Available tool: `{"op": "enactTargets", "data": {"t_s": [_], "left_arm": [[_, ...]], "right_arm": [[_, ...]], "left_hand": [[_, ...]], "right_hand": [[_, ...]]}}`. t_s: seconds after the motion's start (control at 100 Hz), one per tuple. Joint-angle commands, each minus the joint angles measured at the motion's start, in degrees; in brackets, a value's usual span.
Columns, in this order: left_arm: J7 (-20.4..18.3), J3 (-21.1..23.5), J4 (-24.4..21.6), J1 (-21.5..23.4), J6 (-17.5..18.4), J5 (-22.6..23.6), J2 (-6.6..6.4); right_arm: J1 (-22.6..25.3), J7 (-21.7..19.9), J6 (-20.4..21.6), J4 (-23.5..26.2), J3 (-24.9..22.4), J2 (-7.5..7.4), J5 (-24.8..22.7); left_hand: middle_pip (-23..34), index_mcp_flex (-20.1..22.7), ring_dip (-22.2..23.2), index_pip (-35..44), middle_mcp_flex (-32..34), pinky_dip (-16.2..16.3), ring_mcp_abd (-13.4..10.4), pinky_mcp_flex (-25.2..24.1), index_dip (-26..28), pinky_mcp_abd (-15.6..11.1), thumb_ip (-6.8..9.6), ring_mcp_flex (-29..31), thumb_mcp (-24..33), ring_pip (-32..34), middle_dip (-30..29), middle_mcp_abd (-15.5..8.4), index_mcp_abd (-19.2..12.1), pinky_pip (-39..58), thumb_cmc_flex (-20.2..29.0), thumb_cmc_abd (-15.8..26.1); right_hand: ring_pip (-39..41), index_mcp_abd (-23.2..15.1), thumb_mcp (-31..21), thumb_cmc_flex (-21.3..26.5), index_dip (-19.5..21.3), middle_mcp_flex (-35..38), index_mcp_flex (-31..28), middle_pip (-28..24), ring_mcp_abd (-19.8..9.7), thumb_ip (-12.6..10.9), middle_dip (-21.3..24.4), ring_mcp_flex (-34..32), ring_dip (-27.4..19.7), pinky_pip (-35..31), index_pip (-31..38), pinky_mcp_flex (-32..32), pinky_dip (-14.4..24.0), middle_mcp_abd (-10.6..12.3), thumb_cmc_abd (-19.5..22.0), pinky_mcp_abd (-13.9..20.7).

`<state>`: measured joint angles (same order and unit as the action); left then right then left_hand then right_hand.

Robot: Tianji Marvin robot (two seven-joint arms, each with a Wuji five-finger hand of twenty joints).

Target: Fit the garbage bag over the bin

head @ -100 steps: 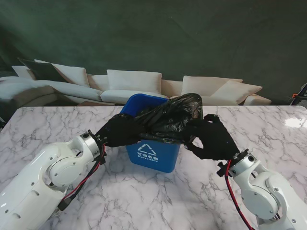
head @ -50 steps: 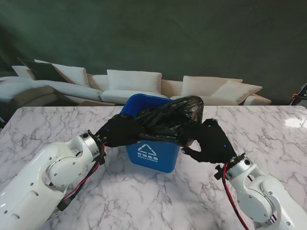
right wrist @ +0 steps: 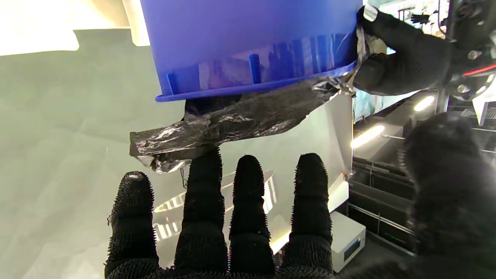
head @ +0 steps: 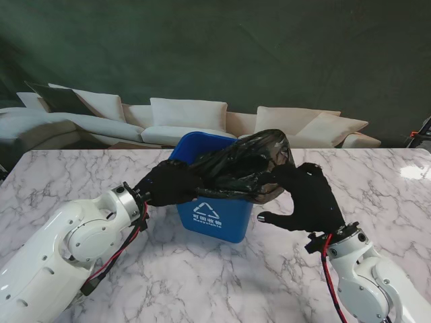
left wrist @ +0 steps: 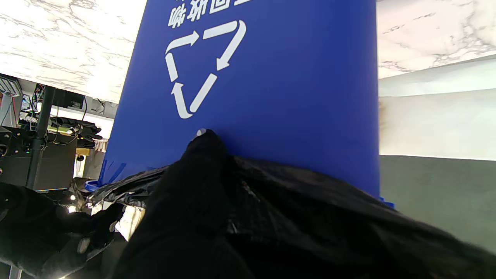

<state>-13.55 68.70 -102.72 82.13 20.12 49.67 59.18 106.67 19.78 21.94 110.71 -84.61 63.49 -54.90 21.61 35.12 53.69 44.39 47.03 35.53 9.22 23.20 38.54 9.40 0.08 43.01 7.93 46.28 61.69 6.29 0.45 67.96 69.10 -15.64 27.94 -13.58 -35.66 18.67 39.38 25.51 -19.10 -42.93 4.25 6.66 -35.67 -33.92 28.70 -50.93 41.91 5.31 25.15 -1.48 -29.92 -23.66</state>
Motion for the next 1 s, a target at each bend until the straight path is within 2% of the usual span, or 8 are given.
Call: {"op": "enactTargets", "data": {"t_s": [0.0,0.15,0.3,0.41,0.47,0.58,0.77,0.99], "left_arm": [[-1.03,-0.29,0.19,0.01,-0.03,0.0,-0.08],[-0.97,-0.43,0.24,-0.01,-0.14,-0.03,-0.06],[-1.0,-0.5,0.24,0.02,-0.21,-0.07,-0.06],[-1.01,-0.46,0.19,0.1,-0.25,-0.08,-0.06],[-1.03,-0.45,0.18,0.12,-0.3,-0.09,-0.06],[-1.04,-0.48,0.18,0.1,-0.34,-0.12,-0.06],[-1.17,-0.49,0.13,0.03,-0.37,-0.13,-0.08],[-1.34,-0.56,-0.16,0.14,-1.18,0.2,-0.07]], "right_arm": [[0.39,-0.08,-0.67,0.66,-0.19,0.05,-1.6],[-0.39,0.19,-2.44,0.03,0.32,-0.42,-4.67],[-2.45,1.12,-5.71,-2.1,1.74,-0.97,-8.26],[-4.25,0.73,-7.2,-3.7,2.89,-1.02,-8.04],[-5.19,0.59,-7.51,-4.56,3.55,-0.97,-7.52],[-6.52,1.4,-7.49,-5.87,4.82,-0.6,-5.5],[-6.54,1.52,-5.13,-5.82,4.97,0.02,-1.59],[-3.48,-1.69,0.48,-3.9,2.96,0.32,3.15]], "left_hand": [[1.13,3.3,1.02,1.82,1.48,0.95,0.05,0.74,0.16,1.26,1.4,1.9,3.5,1.55,0.66,1.09,-2.13,2.63,2.58,0.04],[1.12,3.31,1.0,1.82,1.45,0.93,0.03,0.68,0.17,1.24,1.38,1.9,3.52,1.53,0.64,1.03,-2.08,2.6,2.5,0.04],[1.16,3.31,0.99,1.82,1.51,0.91,0.06,0.74,0.19,1.24,1.37,1.89,3.56,1.52,0.65,1.02,-2.11,2.62,2.49,0.04],[1.15,3.28,0.99,1.8,1.48,0.9,0.04,0.72,0.19,1.25,1.35,1.94,3.57,1.53,0.65,0.98,-2.1,2.6,2.44,0.04],[1.14,3.29,0.98,1.81,1.46,0.9,0.05,0.72,0.2,1.24,1.35,1.91,3.57,1.51,0.65,1.03,-2.08,2.6,2.44,0.02],[1.18,3.3,0.98,1.8,1.51,0.89,0.06,0.7,0.19,1.2,1.34,1.88,3.6,1.51,0.66,0.98,-2.09,2.59,2.46,0.03],[1.22,3.29,1.0,1.8,1.6,0.9,0.11,0.74,0.2,1.27,1.31,2.0,3.6,1.59,0.67,1.06,-2.11,2.63,2.38,0.0],[1.34,3.31,1.12,1.73,2.03,1.0,0.29,1.3,0.16,1.37,1.25,2.58,3.61,1.98,0.61,1.5,-1.95,2.99,2.34,-0.03]], "right_hand": [[1.27,1.6,1.06,-1.98,-4.26,-2.75,2.3,-1.22,0.45,-1.86,-0.06,1.53,0.85,-0.94,-4.69,-0.91,1.48,-0.05,-1.99,0.21],[7.09,5.11,-0.43,-3.57,-13.57,-3.04,3.42,-2.59,0.14,-1.69,-1.27,1.57,4.88,-3.72,-14.46,0.2,5.0,-0.9,-3.7,0.49],[17.47,6.7,-1.34,-0.57,-16.38,-0.97,-1.01,-7.65,-1.54,-1.7,-6.59,-0.19,11.04,-8.72,-13.05,2.97,10.04,-0.01,-5.34,1.37],[23.21,3.21,4.77,8.66,-9.76,2.23,-8.76,-10.83,-2.98,-2.93,-10.43,-2.57,13.57,-10.61,-3.33,4.19,11.54,2.0,-3.05,1.7],[24.1,-2.29,6.36,14.95,-4.51,4.86,-12.67,-10.97,-3.79,-2.32,-10.97,-4.39,13.37,-11.31,5.68,4.69,11.6,3.12,-1.17,1.67],[24.95,-11.57,-10.13,17.14,-1.59,11.46,-15.57,-12.36,-5.01,4.26,-11.98,-8.43,12.9,-12.03,19.08,5.79,11.22,6.13,-1.61,1.46],[28.09,-10.56,-16.04,20.62,-0.97,23.55,-17.82,-13.24,-6.27,6.58,-12.77,-16.89,13.3,-13.0,21.27,7.36,11.1,5.94,-1.43,0.79],[29.58,-10.81,-18.73,21.17,0.31,26.58,-17.69,-14.51,-5.85,6.55,-11.54,-19.34,13.76,-13.81,22.16,9.08,11.24,5.23,-2.19,0.72]]}}
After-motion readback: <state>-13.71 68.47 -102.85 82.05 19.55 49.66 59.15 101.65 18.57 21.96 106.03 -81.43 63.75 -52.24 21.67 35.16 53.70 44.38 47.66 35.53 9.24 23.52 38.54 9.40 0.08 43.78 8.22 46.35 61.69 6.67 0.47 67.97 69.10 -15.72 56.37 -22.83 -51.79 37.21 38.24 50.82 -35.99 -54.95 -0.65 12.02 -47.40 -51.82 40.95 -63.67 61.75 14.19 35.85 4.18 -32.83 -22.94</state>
